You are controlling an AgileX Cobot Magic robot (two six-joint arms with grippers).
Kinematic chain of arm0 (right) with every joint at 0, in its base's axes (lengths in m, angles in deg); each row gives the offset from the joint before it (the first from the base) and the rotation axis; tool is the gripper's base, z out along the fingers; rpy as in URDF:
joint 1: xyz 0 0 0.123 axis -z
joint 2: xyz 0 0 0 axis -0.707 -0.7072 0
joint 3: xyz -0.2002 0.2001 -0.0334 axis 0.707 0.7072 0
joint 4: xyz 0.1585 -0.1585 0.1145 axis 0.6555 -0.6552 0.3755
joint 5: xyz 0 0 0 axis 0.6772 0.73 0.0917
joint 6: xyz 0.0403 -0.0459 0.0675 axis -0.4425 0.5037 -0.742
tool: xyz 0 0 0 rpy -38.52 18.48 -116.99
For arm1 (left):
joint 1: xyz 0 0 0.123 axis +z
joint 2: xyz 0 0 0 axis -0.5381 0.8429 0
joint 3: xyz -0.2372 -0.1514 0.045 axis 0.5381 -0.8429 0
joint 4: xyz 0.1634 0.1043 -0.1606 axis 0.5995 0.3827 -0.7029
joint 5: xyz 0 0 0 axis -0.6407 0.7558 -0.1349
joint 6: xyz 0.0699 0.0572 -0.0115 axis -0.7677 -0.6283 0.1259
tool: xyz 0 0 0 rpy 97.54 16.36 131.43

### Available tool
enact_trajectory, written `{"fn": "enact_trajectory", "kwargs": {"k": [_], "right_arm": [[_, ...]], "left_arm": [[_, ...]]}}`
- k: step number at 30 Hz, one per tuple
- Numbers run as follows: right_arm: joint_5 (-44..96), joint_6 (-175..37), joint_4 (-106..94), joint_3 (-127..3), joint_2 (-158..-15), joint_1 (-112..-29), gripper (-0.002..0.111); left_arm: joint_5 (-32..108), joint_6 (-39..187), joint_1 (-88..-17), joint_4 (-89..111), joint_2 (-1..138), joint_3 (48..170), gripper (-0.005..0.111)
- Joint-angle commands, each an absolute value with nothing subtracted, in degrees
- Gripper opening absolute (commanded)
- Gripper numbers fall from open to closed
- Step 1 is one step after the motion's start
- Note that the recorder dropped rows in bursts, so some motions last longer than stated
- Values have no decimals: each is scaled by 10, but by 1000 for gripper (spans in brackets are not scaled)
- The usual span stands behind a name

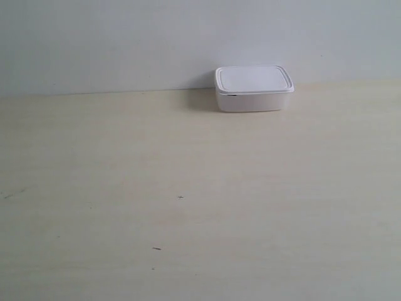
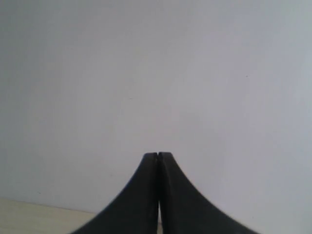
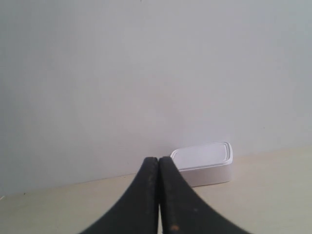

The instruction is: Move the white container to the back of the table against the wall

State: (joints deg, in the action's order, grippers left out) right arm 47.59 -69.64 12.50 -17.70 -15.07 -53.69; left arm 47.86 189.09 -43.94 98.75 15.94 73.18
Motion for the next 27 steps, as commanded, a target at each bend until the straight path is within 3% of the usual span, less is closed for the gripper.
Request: {"fn": "enact_trajectory", "kwargs": {"k": [1, 14, 24, 27], "right_arm": [[473, -696, 124, -173, -148, -537, 0], [423, -696, 54, -173, -148, -537, 0], [379, -696, 17, -150, -145, -529, 0], [379, -696, 17, -102, -145, -529, 0]], "left_arm": [[477, 1890, -438, 956, 157, 728, 0], [493, 1878, -440, 302, 76, 681, 0], [407, 1879, -440, 261, 5, 559, 0], [406, 1879, -440, 148, 5, 549, 0]]}}
